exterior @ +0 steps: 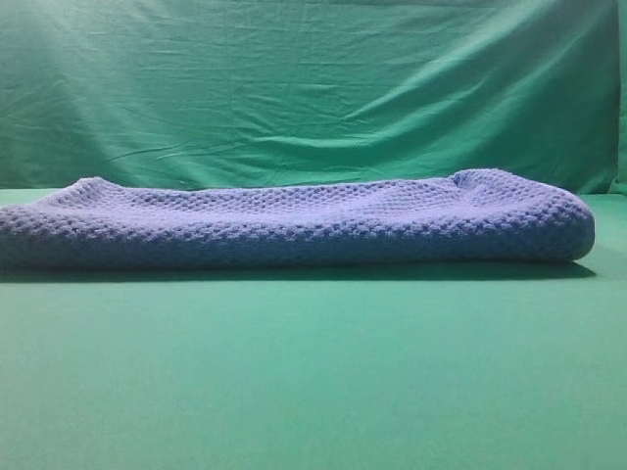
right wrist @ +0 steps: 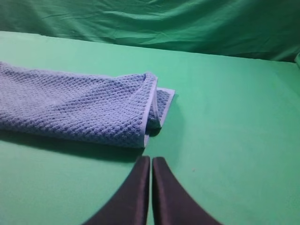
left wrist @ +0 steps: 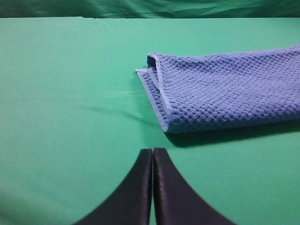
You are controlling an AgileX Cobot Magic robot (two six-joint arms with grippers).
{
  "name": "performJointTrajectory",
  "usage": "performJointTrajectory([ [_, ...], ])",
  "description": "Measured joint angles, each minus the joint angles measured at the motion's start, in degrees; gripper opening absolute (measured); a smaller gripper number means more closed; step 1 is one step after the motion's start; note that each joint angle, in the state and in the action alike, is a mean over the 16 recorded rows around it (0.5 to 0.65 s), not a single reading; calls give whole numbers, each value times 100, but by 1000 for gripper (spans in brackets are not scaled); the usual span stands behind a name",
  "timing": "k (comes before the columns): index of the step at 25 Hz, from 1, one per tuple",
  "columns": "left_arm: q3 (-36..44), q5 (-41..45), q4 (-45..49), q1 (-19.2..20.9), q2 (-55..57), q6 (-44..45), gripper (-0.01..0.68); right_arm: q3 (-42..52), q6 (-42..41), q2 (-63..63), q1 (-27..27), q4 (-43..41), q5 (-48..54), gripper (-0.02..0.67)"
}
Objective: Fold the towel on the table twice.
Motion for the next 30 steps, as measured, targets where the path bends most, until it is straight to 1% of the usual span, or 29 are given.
performJointTrajectory([
  [12,0,8,4,0,0,251,0,10,7,0,0,5,208,0],
  [23,0,14,4,0,0,280,0,10,8,0,-7,5,222,0],
  [27,0,23,4,3,0,284,0,10,3,0,-104,6,225,0],
  [30,0,32,4,16,0,286,0,10,-1,0,-279,7,227,0],
])
